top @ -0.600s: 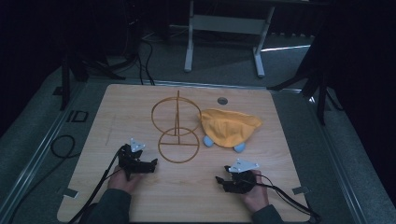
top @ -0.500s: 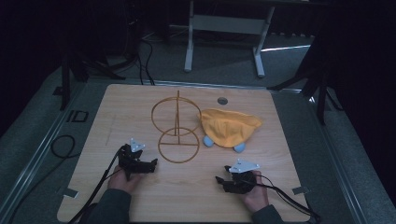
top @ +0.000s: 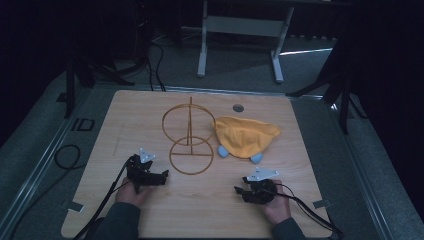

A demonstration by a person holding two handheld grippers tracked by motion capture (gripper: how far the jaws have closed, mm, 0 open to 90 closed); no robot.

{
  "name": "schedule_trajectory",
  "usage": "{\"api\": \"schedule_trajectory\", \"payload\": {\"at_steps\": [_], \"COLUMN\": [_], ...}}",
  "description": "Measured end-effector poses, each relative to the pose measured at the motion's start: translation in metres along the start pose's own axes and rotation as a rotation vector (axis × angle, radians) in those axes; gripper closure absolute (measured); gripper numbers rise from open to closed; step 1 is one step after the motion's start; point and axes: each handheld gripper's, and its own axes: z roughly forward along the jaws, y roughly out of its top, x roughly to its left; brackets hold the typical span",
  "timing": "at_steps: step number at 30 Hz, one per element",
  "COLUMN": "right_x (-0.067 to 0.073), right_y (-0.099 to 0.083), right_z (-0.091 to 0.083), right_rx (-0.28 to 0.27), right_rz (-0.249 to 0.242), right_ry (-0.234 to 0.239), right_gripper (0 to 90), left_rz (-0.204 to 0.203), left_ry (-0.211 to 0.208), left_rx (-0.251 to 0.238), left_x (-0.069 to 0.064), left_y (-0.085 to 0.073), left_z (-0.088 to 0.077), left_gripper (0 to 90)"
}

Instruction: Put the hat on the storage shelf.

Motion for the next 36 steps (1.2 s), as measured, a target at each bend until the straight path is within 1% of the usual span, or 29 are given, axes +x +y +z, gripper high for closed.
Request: {"api": "schedule_trajectory", "payload": {"at_steps": [2, 5, 7, 8, 12, 13, 14, 16, 17, 18, 20, 21, 22, 24, 26, 28, 30, 36], "right_x": [-0.011, -0.024, -0.034, -0.038, -0.051, -0.053, -0.055, -0.06, -0.06, -0.065, -0.069, -0.069, -0.072, -0.075, -0.077, -0.078, -0.082, -0.085], "right_y": [0.002, 0.004, 0.005, 0.005, 0.006, 0.006, 0.007, 0.007, 0.007, 0.009, 0.01, 0.01, 0.011, 0.012, 0.014, 0.014, 0.016, 0.018], "right_z": [-0.004, -0.007, -0.008, -0.009, -0.009, -0.009, -0.008, -0.006, -0.006, -0.003, 0.001, 0.001, 0.005, 0.009, 0.011, 0.012, 0.015, 0.021], "right_rx": [0.012, 0.011, 0.013, 0.012, 0.02, 0.025, 0.027, 0.03, 0.03, 0.028, 0.034, 0.034, 0.044, 0.044, 0.04, 0.037, 0.026, 0.002], "right_rz": [0.004, 0.012, 0.025, 0.032, 0.063, 0.071, 0.075, 0.095, 0.095, 0.118, 0.137, 0.137, 0.155, 0.164, 0.178, 0.18, 0.211, 0.231], "right_ry": [-0.026, -0.059, -0.089, -0.096, -0.135, -0.138, -0.144, -0.176, -0.176, -0.2, -0.208, -0.208, -0.215, -0.218, -0.214, -0.217, -0.197, -0.213], "right_gripper": [53.3, 53.2, 53.0, 52.5, 48.2, 47.7, 46.7, 45.0, 45.0, 40.5, 37.0, 37.0, 35.5, 34.1, 34.1, 34.1, 33.5, 30.5], "left_rz": [0.0, -0.001, -0.001, -0.001, -0.001, -0.001, 0.0, 0.0, 0.0, 0.0, 0.0, 0.0, 0.0, 0.0, 0.0, -0.001, -0.001, -0.003], "left_ry": [0.0, 0.0, 0.0, 0.0, 0.0, 0.0, 0.0, 0.0, 0.0, 0.0, 0.0, 0.0, 0.0, 0.001, 0.0, 0.0, 0.0, 0.0], "left_rx": [0.0, 0.0, 0.0, -0.001, -0.001, 0.0, -0.001, -0.001, -0.001, 0.0, 0.0, 0.0, 0.0, 0.0, 0.0, -0.001, -0.001, -0.002], "left_x": [0.0, 0.0, 0.0, 0.0, 0.0, 0.0, 0.0, 0.0, 0.0, 0.0, 0.0, 0.0, 0.0, 0.0, 0.0, 0.0, 0.0, 0.0], "left_y": [0.0, 0.0, 0.0, 0.0, 0.0, 0.0, 0.0, 0.0, 0.0, 0.0, 0.0, 0.0, 0.0, 0.0, 0.0, 0.0, 0.0, 0.0], "left_z": [0.0, 0.0, 0.0, 0.0, 0.0, 0.0, 0.0, 0.0, 0.0, 0.0, 0.0, 0.0, 0.0, 0.0, 0.0, 0.0, 0.0, 0.0], "left_gripper": [1.9, 1.9, 1.9, 1.9, 1.9, 1.9, 1.9, 1.9, 1.9, 1.8, 1.9, 1.9, 1.9, 1.9, 1.9, 1.9, 1.9, 1.9]}}
